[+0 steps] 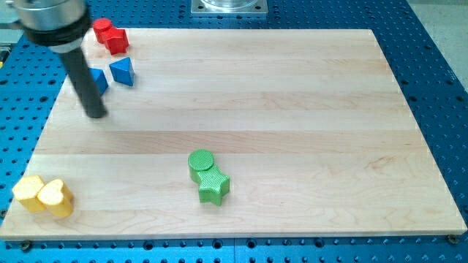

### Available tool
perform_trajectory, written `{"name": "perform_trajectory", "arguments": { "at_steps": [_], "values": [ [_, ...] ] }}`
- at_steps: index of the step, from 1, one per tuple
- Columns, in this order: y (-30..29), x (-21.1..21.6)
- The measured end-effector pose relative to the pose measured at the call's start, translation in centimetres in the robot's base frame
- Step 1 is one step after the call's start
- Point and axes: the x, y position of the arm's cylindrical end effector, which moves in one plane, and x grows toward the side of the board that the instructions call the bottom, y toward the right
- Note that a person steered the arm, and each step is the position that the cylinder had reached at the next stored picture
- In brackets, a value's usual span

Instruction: Move the blue blocks closer to the red blocks

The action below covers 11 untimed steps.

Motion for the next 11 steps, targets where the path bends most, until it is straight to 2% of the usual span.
{"name": "perform_trajectory", "arguments": {
  "at_steps": [1,2,3,4,5,6,7,8,9,10,11],
  "values": [
    [-0.6,-4.0],
    [2.2,-9.0],
    [2.3,-8.7],
    [4.9,-7.0],
    [9.9,-6.8],
    [11.3,-8.8],
    [10.0,-11.7],
    [10.8,-10.8],
    [8.2,-11.9],
    [8.2,-12.9],
    [10.1,-10.1]
  ]
}}
